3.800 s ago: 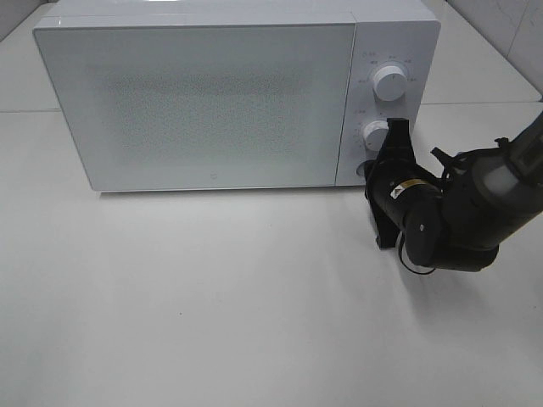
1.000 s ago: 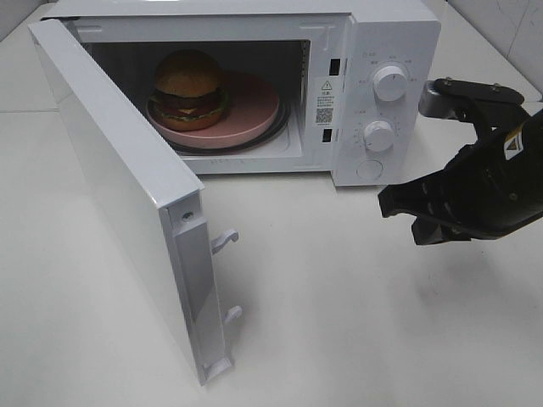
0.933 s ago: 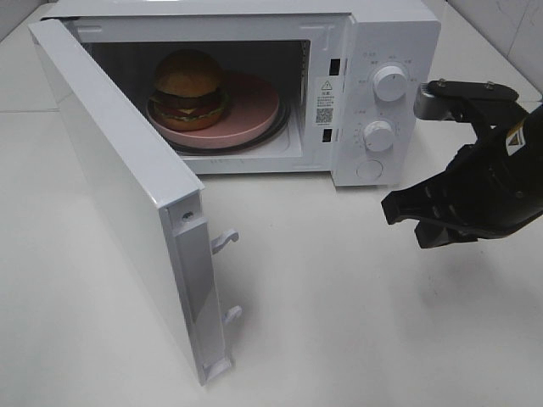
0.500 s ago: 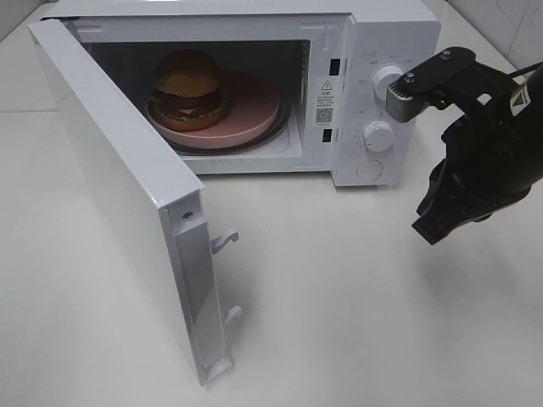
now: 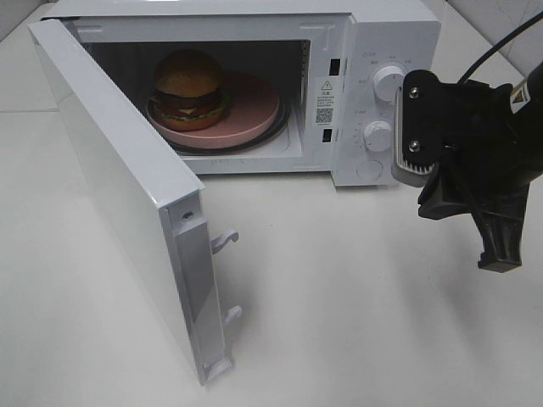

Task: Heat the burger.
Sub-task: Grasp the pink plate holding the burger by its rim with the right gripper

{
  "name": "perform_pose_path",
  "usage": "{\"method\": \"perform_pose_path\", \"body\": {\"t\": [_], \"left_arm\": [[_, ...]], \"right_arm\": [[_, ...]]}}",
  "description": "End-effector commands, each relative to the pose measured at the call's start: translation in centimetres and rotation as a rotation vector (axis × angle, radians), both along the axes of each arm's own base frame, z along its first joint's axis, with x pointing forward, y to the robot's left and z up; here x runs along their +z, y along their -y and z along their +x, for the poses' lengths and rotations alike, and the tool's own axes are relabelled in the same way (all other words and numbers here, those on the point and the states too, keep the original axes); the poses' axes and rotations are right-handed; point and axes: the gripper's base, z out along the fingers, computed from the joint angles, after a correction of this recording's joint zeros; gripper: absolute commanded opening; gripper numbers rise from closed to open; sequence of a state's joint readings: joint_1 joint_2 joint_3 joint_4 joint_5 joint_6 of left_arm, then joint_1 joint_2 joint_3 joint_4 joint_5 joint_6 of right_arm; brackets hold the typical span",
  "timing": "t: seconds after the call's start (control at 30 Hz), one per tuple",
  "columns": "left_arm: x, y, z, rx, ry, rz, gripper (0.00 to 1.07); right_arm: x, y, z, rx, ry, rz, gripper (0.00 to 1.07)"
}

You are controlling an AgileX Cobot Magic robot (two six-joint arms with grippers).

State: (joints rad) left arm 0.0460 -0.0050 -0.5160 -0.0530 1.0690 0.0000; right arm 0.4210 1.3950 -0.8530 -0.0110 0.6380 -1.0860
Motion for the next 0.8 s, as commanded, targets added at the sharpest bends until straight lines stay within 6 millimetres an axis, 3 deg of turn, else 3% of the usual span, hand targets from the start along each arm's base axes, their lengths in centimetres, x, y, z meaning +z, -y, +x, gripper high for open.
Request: {"method": "perform_pose_path", "body": {"t": [0.03, 0.1, 0.17, 0.2, 0.27, 0.3, 0.33, 0.37, 0.43, 0.5, 0.8], "left_arm": [[0.0, 0.0, -0.2, 0.003, 0.012, 0.0, 1.0], [0.0, 0.0, -0.2, 0.003, 0.012, 0.0, 1.0], [0.0, 0.0, -0.2, 0.003, 0.012, 0.0, 1.0], [0.0, 0.0, -0.2, 0.003, 0.012, 0.0, 1.0], [0.0, 0.0, -0.2, 0.003, 0.012, 0.0, 1.0], [0.0, 0.0, -0.2, 0.003, 0.012, 0.0, 1.0], [0.0, 0.0, -0.2, 0.003, 0.012, 0.0, 1.0], [0.0, 0.0, -0.2, 0.003, 0.012, 0.0, 1.0], [0.0, 0.0, -0.2, 0.003, 0.012, 0.0, 1.0], [0.0, 0.0, -0.2, 0.003, 0.012, 0.0, 1.0], [0.0, 0.0, -0.2, 0.003, 0.012, 0.0, 1.0]], "right_arm": [[0.4, 0.1, 0.1, 0.108, 0.033, -0.038, 0.13], [0.4, 0.1, 0.1, 0.104, 0.033, -0.037, 0.15], [0.4, 0.1, 0.1, 0.069, 0.027, -0.024, 0.31], [0.4, 0.1, 0.1, 0.069, 0.027, -0.024, 0.31], [0.4, 0.2, 0.1, 0.044, 0.029, -0.027, 0.57], [0.4, 0.2, 0.1, 0.044, 0.029, -0.027, 0.57], [0.4, 0.3, 0.2, 0.037, 0.033, -0.037, 0.75], [0.4, 0.3, 0.2, 0.037, 0.033, -0.037, 0.75], [0.4, 0.6, 0.3, 0.037, 0.047, -0.08, 1.0], [0.4, 0.9, 0.4, 0.036, 0.06, -0.107, 1.03], [0.4, 0.5, 0.5, 0.077, 0.107, -0.186, 1.01]]}}
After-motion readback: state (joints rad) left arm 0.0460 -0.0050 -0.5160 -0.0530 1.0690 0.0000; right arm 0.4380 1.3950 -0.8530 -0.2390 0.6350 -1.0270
